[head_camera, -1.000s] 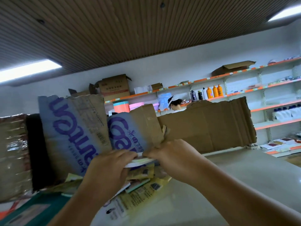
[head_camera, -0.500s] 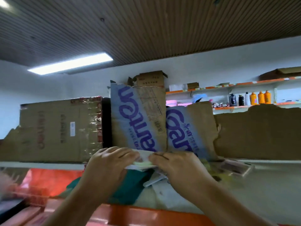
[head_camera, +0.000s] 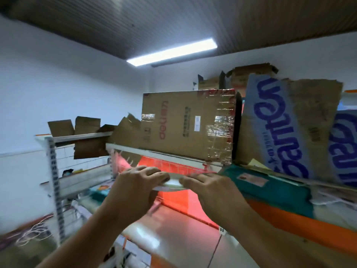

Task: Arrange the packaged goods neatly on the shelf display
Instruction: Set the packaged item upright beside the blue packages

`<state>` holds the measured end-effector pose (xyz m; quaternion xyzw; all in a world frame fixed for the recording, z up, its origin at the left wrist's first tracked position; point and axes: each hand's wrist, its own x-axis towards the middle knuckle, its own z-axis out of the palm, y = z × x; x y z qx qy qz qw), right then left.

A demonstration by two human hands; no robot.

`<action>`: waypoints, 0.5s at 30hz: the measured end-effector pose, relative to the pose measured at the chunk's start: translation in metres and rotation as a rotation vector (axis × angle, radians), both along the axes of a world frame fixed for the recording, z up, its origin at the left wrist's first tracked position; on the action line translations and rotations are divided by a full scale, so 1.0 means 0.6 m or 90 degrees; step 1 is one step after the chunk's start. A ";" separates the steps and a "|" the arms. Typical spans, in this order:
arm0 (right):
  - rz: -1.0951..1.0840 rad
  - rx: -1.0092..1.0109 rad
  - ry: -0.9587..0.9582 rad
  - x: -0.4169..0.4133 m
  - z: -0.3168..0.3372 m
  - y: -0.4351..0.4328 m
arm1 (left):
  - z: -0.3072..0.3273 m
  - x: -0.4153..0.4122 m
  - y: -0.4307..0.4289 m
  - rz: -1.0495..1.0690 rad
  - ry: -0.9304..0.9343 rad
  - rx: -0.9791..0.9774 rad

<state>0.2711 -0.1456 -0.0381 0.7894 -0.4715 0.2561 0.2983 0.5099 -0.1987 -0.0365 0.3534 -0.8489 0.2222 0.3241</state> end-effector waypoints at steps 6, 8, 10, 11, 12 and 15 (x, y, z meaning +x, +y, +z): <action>0.055 0.025 -0.044 0.121 -0.055 -0.066 | -0.042 0.126 -0.031 0.032 0.004 0.026; 0.017 0.117 -0.075 0.149 -0.134 -0.150 | -0.051 0.147 -0.038 0.038 0.001 0.030; 0.026 0.200 -0.078 0.169 -0.183 -0.195 | -0.067 0.166 -0.051 0.058 -0.005 0.040; 0.035 0.185 -0.094 0.175 -0.181 -0.191 | -0.076 0.174 -0.060 0.070 -0.003 0.046; 0.047 0.145 -0.096 0.183 -0.162 -0.173 | -0.085 0.180 -0.069 0.079 0.000 0.053; 0.114 0.086 -0.070 0.204 -0.101 -0.130 | -0.106 0.198 -0.100 0.094 0.006 0.054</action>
